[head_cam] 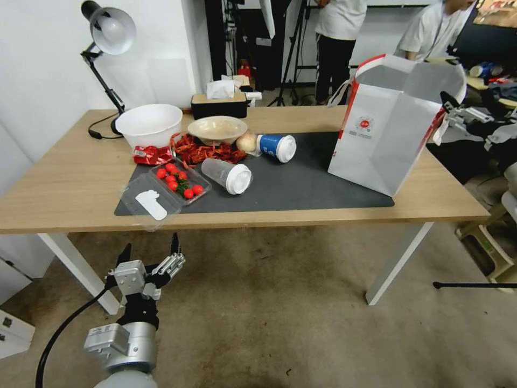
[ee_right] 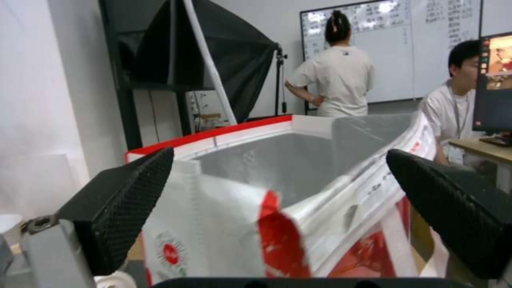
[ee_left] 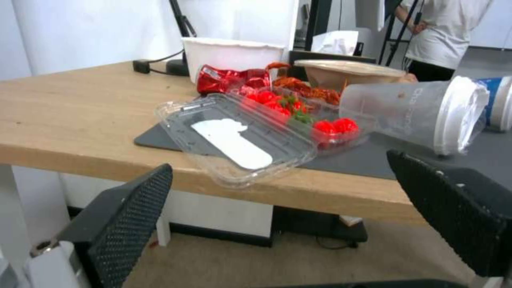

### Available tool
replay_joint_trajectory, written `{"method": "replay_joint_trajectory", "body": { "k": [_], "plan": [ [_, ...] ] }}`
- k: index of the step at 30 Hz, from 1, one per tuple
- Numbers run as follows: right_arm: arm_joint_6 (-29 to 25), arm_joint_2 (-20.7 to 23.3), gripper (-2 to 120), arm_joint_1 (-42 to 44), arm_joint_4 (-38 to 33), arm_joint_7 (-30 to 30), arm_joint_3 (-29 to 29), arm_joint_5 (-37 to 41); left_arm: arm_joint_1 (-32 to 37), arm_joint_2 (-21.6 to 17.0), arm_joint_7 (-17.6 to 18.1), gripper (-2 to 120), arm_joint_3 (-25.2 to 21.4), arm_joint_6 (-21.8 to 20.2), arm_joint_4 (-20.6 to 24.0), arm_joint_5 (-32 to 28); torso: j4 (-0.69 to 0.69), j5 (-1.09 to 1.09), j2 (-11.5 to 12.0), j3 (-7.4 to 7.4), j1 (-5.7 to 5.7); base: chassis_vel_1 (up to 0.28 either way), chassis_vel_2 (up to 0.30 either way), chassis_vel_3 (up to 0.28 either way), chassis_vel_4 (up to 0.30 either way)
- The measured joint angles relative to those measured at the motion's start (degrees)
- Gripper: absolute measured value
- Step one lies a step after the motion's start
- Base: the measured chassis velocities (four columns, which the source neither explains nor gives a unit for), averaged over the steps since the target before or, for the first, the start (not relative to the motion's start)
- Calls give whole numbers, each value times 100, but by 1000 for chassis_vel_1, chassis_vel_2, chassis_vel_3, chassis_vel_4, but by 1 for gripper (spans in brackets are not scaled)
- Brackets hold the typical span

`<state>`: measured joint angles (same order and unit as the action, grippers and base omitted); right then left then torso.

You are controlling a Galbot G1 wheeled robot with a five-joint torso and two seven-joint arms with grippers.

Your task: Pick up the food delivery bag from the floor and place it on the table.

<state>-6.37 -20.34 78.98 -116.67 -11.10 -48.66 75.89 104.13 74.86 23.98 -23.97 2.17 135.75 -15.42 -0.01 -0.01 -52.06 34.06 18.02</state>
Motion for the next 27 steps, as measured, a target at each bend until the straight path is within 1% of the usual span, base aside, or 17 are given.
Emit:
{"method": "replay_joint_trajectory", "body": {
  "k": [4,7,8,11,12,15,16,19,20,21,23,24,27],
  "plan": [
    [-16,-62,100,118,-137,-21,-55,-171,20,2,-20,100,-25,1,35,-2,0,0,0,0,0,0,0,0,0],
    [-62,-253,100,279,-400,-136,-71,-477,69,2,-75,100,-77,1,105,-7,0,1,0,0,0,0,0,0,0],
    [-62,-253,100,279,-400,-136,-71,-477,69,2,-75,100,-77,1,105,-7,0,1,0,0,0,0,0,0,0],
    [-80,-545,100,471,-792,-312,-75,-772,108,23,-121,100,-101,-1,167,3,0,0,0,0,0,0,0,0,0],
    [-80,-545,100,471,-792,-312,-75,-772,108,23,-121,100,-101,-1,167,3,0,0,0,0,0,0,0,0,0],
    [-27,-875,100,663,-1139,-487,-74,-986,105,29,-145,100,-139,-13,198,7,0,0,0,0,0,0,0,0,0],
    [0,-1048,100,790,-1303,-535,-73,-1110,102,24,-161,100,-167,-15,211,6,0,1,0,0,0,0,0,0,0],
    [15,-1162,100,894,-1414,-567,-73,-1232,99,18,-173,100,-189,-18,216,6,-1,0,0,0,0,0,0,0,0],
    [34,-1344,100,1084,-1565,-606,-71,-1447,93,10,-200,100,-218,-27,227,6,0,0,0,0,0,0,0,0,0],
    [34,-1344,100,1084,-1565,-606,-71,-1447,93,10,-200,100,-218,-27,227,6,0,0,0,0,0,0,0,0,0],
    [49,-1548,100,1274,-1677,-623,-55,-1643,83,10,-217,100,-223,-52,236,13,0,-1,0,0,0,0,0,0,0],
    [49,-1548,100,1274,-1677,-623,-55,-1643,83,10,-217,100,-223,-52,236,13,0,-1,0,0,0,0,0,0,0],
    [55,-1837,100,1618,-1827,-632,-34,-1981,73,13,-234,100,-202,-96,239,57,0,0,0,0,0,0,0,0,0]
  ]
}}
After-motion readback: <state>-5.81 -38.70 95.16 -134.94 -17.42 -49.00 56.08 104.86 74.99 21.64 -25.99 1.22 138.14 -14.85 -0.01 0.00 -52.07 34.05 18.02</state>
